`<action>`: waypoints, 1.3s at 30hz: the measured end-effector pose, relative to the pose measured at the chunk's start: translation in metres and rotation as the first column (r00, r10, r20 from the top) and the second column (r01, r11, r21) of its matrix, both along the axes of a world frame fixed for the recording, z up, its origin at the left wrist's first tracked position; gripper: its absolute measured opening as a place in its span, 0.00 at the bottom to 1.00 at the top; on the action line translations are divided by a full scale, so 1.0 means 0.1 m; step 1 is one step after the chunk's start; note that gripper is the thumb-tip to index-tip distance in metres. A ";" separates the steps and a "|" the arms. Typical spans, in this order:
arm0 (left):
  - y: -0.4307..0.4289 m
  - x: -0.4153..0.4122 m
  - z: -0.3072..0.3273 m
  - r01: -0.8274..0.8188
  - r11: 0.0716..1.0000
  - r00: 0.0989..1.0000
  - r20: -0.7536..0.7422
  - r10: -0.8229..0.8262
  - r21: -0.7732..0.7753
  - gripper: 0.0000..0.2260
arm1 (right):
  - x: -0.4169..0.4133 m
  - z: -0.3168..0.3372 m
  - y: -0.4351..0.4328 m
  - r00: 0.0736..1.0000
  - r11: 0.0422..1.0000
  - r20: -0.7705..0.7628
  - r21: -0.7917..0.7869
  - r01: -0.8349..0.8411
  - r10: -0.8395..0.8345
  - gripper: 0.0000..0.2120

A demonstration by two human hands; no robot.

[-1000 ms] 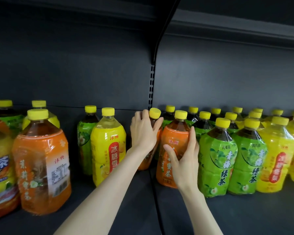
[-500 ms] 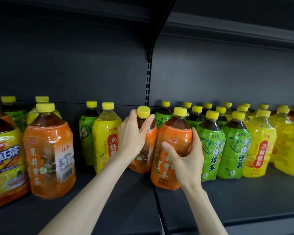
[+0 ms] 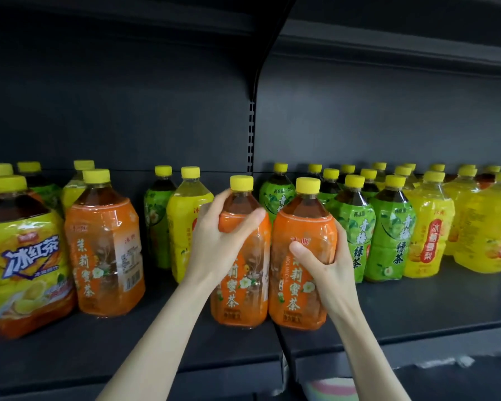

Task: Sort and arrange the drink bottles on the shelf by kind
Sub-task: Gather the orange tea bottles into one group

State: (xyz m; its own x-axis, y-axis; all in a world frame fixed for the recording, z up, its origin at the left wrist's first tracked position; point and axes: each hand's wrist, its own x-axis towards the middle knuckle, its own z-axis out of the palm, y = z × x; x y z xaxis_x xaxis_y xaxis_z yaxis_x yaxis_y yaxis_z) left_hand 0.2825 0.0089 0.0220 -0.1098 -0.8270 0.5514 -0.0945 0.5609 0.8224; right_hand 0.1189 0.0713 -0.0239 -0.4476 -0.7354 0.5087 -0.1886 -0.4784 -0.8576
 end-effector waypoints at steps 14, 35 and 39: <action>0.41 0.04 -0.42 0.093 0.973 0.974 -0.224 -0.045 0.210 0.29 | 0.19 -0.04 0.30 0.987 0.990 0.083 0.026 0.137 -0.139 0.29; 2.70 -2.76 -0.29 0.460 0.872 0.878 -0.232 -0.418 0.166 0.32 | -2.42 0.11 3.22 0.867 0.866 0.056 0.114 0.486 -0.494 0.30; 2.98 -3.45 -0.26 0.510 0.842 0.852 -0.240 -0.466 0.175 0.33 | -3.06 0.14 3.52 0.837 0.837 0.058 0.112 0.536 -0.544 0.32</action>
